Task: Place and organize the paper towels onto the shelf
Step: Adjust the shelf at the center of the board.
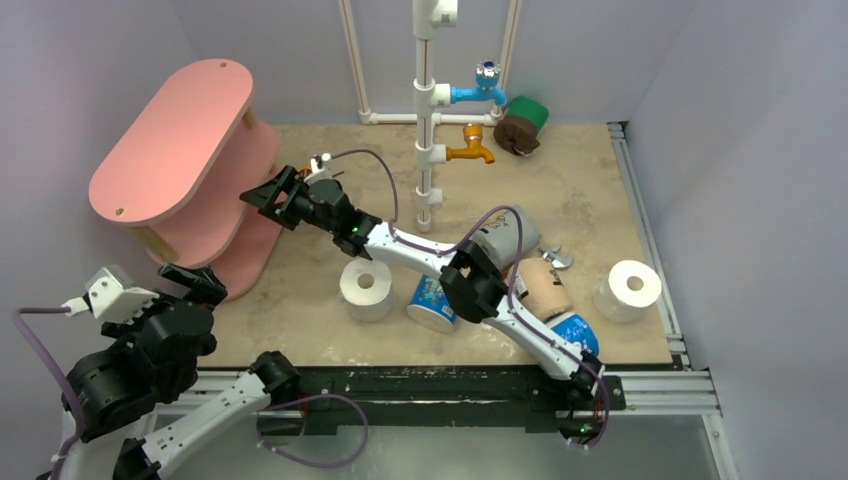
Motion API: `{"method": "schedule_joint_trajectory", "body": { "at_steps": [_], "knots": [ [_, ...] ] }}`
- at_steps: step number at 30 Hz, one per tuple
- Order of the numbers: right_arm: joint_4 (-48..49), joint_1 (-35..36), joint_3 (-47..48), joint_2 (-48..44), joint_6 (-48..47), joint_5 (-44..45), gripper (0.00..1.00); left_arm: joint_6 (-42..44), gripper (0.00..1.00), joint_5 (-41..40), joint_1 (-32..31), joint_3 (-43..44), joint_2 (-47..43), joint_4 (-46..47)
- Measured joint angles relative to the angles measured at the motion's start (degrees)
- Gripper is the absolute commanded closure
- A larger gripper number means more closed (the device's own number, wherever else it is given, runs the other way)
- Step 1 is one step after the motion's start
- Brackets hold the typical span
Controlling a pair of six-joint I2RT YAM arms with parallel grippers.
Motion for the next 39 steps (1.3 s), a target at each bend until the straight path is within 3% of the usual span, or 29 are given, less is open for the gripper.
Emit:
{"method": "schedule_joint_trajectory", "body": {
  "at_steps": [6, 12, 23, 30, 39],
  "knots": [
    [1.75, 0.13, 3.39, 1.09, 1.18, -0.04, 0.26, -0.13, 0.05, 0.5, 0.0, -1.2, -0.55, -0.04],
    [4.39, 0.31, 1.01, 0.7, 1.46, -0.52, 0.19, -2.73, 0.0, 0.31, 0.0, -0.79, -0.55, -0.11],
    [7.3, 0.09, -22.36, -11.56, -0.94, -4.33, 0.17, -6.4, 0.0, -0.66, -0.39, 4.9, -6.58, 0.39],
    [7.93, -0.07, -27.36, -18.82, -5.77, -5.33, 0.17, -6.32, 0.06, -3.26, -4.85, 3.39, -9.18, 7.5],
    [8.2, 0.15, -31.43, -23.82, -12.11, -7.82, 0.16, -4.98, 0.1, -8.33, -6.93, 3.72, -3.15, 18.75]
  ]
}}
